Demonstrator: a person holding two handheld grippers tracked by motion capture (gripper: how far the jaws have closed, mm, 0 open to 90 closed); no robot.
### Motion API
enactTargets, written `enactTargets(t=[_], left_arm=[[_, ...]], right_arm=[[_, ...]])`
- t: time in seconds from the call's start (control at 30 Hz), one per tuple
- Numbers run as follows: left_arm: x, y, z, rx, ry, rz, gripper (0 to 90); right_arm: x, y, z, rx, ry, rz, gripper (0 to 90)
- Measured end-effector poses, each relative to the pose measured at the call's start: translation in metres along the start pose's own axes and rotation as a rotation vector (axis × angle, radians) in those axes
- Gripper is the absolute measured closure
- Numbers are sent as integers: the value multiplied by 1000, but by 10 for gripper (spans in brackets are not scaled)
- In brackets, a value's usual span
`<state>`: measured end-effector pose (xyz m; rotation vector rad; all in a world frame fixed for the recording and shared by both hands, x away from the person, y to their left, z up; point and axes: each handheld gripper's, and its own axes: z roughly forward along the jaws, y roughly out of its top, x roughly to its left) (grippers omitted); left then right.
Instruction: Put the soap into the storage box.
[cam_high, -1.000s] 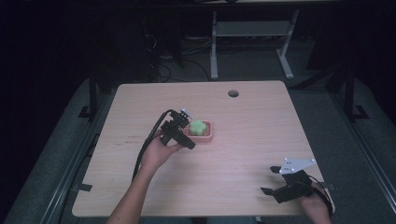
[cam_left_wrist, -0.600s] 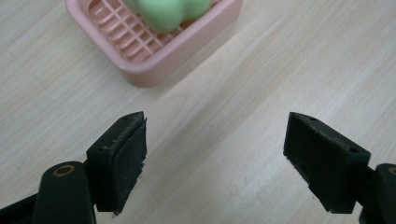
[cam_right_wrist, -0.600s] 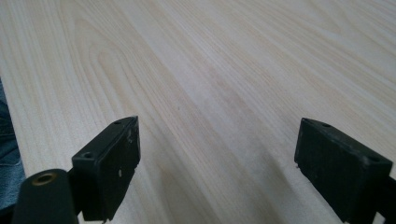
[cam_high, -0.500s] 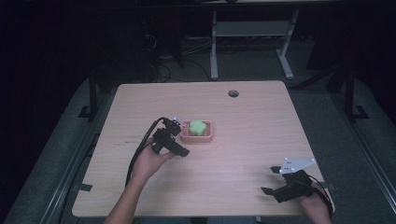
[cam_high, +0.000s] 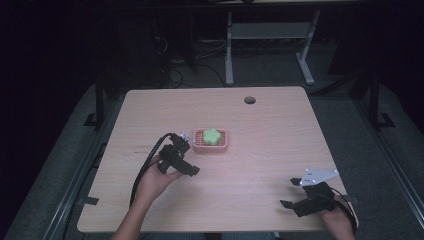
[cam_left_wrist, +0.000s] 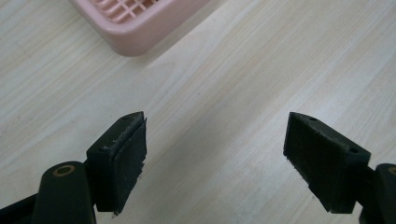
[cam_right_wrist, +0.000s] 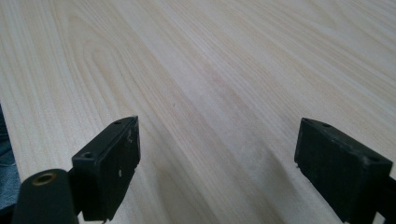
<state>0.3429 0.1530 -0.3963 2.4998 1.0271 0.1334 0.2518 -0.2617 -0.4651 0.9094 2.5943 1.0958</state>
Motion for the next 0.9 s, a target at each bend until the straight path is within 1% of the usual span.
enactTargets(t=[0.03,0.17,0.2,0.23,0.33,0.43,0.5,0.53,0.57,0.6,0.63,0.67,0.7,0.77,0.8,0.83,0.87,0.9], left_arm=[[0,-4,0,-4,-1,6,214],[-1,-14,0,-4,-5,3,215],[-1,-14,0,-4,-5,3,214],[-2,-17,0,-5,-7,-4,214],[1,-27,-2,-26,-15,-22,214],[2,-31,-2,-32,-13,-28,214],[1,-38,-3,-44,-17,-32,214],[1,-38,-3,-44,-17,-32,214],[0,-44,-3,-52,-13,-34,214],[-1,-46,-4,-49,-12,-32,214],[-2,-50,-3,-58,-10,-39,214],[-2,-50,-3,-58,-10,-39,214],[-4,-57,-3,-63,-8,-49,214],[-5,-66,-2,-71,-6,-46,211],[-7,-71,-2,-86,-9,-52,211],[-7,-71,-2,-86,-9,-52,210],[-9,-79,-1,-97,-9,-43,211],[-9,-79,-1,-97,-9,-43,212]], right_arm=[[0,0,0,1,-1,0,138],[0,0,0,1,-3,1,138],[0,0,0,1,-3,1,138],[0,0,0,2,-3,1,138],[0,-1,1,4,-5,4,138],[0,-1,2,9,-6,5,138],[-1,-1,2,9,-7,5,138],[-1,-1,2,8,-8,6,138],[-1,-2,2,8,-7,8,138],[-1,-2,2,9,-6,11,138],[-1,-2,2,9,-7,12,138],[-1,-2,2,9,-7,12,138],[-1,-2,2,9,-8,13,138],[-1,-2,2,9,-9,12,138],[-1,-2,2,8,-9,11,138],[-1,-2,2,8,-9,11,138],[-1,-2,2,10,-9,8,138],[-1,-2,2,10,-9,8,138]])
